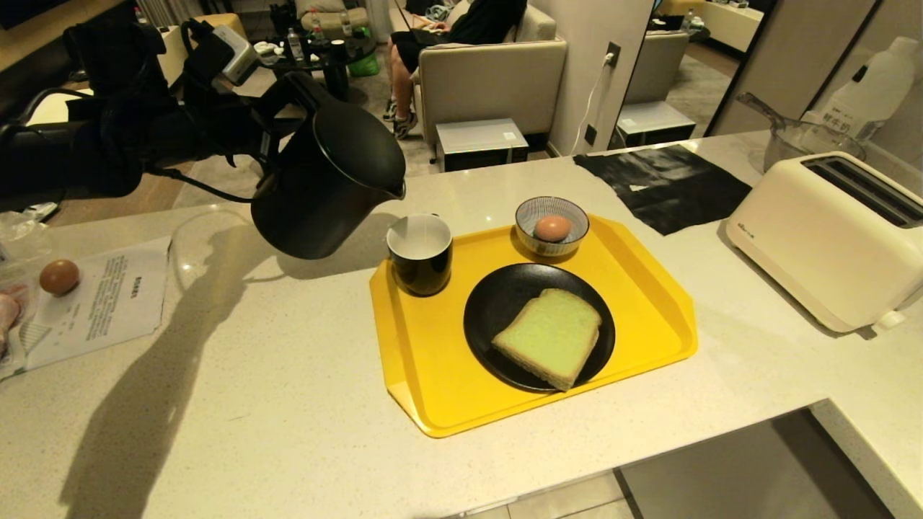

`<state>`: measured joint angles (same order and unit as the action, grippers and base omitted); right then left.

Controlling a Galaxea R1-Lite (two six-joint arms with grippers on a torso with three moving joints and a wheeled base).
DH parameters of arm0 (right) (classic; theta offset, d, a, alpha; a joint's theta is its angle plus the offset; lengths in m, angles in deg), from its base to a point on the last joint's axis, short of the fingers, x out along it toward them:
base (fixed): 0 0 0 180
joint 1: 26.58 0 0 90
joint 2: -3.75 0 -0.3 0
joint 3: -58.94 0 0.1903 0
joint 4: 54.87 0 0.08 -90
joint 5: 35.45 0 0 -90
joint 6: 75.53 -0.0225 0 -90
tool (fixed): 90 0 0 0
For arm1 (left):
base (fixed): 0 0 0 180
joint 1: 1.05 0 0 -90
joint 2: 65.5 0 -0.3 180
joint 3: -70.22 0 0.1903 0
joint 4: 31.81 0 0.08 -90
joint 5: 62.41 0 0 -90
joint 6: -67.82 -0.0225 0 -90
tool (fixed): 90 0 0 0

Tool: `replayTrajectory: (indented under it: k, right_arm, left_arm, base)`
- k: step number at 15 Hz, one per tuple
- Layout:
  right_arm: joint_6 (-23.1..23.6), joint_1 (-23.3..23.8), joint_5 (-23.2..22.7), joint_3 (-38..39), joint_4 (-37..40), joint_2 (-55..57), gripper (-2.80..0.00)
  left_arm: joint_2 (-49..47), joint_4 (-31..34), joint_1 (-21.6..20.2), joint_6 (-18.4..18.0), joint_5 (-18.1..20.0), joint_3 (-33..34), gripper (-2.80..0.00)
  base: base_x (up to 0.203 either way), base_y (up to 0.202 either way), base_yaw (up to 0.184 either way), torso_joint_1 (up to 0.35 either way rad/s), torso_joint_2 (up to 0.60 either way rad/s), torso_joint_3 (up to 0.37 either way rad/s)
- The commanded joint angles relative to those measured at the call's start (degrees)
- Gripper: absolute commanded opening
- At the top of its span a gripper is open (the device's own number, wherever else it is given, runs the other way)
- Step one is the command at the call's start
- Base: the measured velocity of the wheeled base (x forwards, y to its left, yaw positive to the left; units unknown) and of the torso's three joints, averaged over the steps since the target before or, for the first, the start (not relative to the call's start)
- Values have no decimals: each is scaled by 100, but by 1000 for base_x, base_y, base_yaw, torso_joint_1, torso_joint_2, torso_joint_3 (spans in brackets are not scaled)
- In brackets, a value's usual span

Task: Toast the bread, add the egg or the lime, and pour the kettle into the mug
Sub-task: Pour water into a cup

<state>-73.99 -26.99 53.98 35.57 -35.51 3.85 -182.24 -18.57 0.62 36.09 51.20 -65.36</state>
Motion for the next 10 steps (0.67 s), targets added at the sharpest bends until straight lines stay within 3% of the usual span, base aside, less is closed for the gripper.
replayTrajectory:
  k: [1,10]
  right_arm:
    - [4,-2,-4,149,-4,8,-280]
    - [4,-2,-4,149,-4,8,-280]
  left_arm:
    - [-52,19,1,-140,-33,-2,-280]
    - [-130,125,123,-351,-392,-90,-280]
  base:
    - [0,0,0,0,0,0]
    - [0,0,0,0,0,0]
